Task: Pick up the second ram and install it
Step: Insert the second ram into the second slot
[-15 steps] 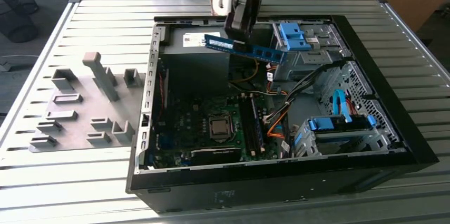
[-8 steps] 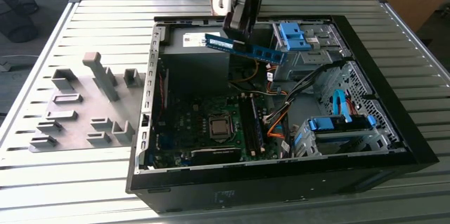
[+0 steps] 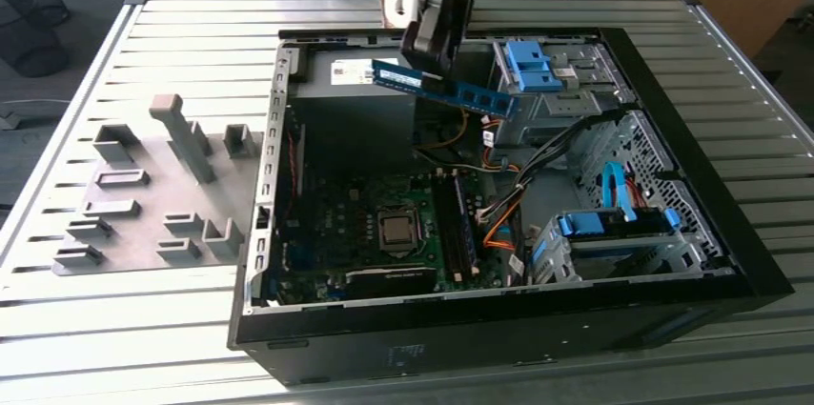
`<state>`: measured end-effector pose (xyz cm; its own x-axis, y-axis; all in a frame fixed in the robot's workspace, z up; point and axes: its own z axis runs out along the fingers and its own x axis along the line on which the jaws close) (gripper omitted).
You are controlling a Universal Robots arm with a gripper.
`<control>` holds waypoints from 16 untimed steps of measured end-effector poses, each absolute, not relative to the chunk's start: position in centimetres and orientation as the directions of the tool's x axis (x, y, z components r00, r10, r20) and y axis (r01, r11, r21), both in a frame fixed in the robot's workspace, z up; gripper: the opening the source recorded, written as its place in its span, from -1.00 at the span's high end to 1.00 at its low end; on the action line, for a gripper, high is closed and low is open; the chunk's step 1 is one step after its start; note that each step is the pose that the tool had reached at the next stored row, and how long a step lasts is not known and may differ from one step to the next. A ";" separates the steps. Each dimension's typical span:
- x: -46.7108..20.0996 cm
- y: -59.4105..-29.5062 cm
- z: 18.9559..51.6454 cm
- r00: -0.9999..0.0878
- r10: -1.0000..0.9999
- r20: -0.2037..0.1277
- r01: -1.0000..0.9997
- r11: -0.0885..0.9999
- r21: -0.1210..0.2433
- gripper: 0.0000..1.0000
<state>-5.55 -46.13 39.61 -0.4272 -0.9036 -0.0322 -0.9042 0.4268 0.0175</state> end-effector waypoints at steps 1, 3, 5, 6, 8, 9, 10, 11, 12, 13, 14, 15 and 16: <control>-5.6 -46.1 39.6 -0.431 -0.902 -0.032 -0.902 0.430 0.018 0.72; -5.6 -46.1 39.6 -0.440 -0.897 -0.032 -0.898 0.440 0.018 0.72; -5.6 -46.1 39.6 -0.452 -0.891 -0.032 -0.892 0.452 0.017 0.72; -5.6 -46.1 39.6 -0.458 -0.888 -0.032 -0.889 0.458 0.017 0.72; -5.6 -46.1 39.6 -0.473 -0.880 -0.032 -0.881 0.473 0.018 0.72; -5.6 -46.1 39.6 -0.482 -0.875 -0.032 -0.876 0.482 0.018 0.72; -5.6 -46.1 39.6 -0.492 -0.870 -0.032 -0.870 0.492 0.018 0.72; -5.6 -46.1 39.6 -0.503 -0.863 -0.032 -0.864 0.503 0.017 0.72; -5.6 -46.1 39.6 -0.517 -0.855 -0.032 -0.856 0.517 0.017 0.72; -5.6 -46.1 39.6 -0.529 -0.848 -0.032 -0.848 0.529 0.017 0.72; -5.6 -46.1 39.6 -0.542 -0.840 -0.032 -0.840 0.542 0.017 0.72; -5.6 -46.1 39.6 -0.555 -0.831 -0.032 -0.832 0.555 0.018 0.72; -5.6 -46.1 39.6 -0.569 -0.822 -0.032 -0.823 0.568 0.017 0.72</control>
